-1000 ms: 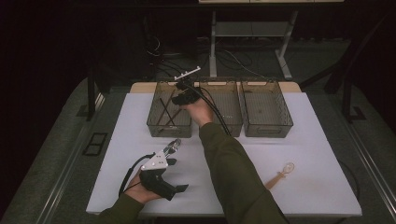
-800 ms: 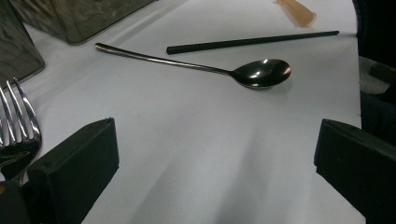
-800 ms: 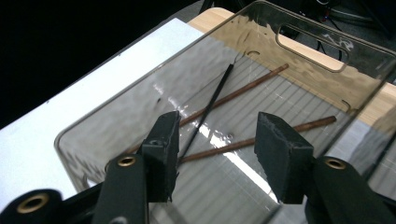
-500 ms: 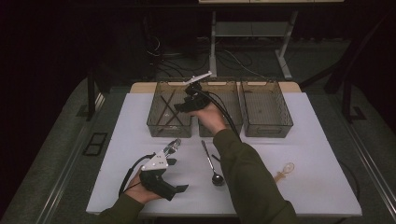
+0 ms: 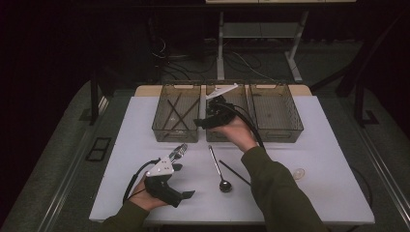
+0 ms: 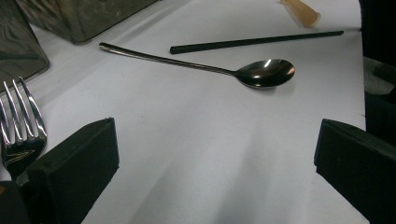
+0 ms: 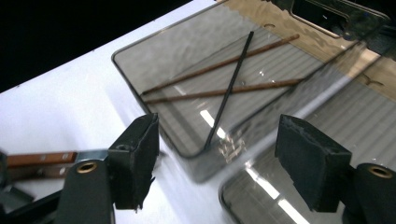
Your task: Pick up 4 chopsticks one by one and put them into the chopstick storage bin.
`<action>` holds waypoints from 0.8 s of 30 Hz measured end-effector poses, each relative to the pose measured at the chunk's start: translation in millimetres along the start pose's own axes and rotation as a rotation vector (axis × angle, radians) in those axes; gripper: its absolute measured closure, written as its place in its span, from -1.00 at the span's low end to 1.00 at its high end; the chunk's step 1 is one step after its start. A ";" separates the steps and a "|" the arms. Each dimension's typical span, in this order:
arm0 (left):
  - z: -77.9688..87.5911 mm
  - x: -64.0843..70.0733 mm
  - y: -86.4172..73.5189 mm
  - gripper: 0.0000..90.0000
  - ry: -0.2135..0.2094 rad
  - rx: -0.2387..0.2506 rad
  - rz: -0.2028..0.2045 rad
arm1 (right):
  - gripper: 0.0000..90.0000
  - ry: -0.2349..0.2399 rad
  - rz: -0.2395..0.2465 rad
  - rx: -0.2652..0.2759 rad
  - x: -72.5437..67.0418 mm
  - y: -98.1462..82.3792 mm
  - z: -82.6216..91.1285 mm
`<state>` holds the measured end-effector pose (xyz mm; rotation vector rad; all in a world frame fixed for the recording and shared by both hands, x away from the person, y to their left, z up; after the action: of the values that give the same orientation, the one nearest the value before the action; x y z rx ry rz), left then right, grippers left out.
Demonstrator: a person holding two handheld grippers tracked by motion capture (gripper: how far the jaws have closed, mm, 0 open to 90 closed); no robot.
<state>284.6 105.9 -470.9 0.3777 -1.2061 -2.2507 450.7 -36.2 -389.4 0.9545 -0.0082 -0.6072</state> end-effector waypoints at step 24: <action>-0.2 0.7 -0.5 -1.00 0.001 -0.005 0.011 | 0.05 -0.017 0.031 -0.025 -12.2 -76.5 67.4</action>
<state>283.9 105.5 -471.4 0.3690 -1.1988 -2.2433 385.6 -114.1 -405.1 0.9232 -0.0305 -0.5860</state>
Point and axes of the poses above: each handheld gripper's, and its own axes: z roughly backward along the jaws, y roughly out of its top, x roughly to its right, the point moved 6 cm from there along -z, roughly forward along the jaws, and after that the axes turned 11 degrees about y, right-handed, at the moved point
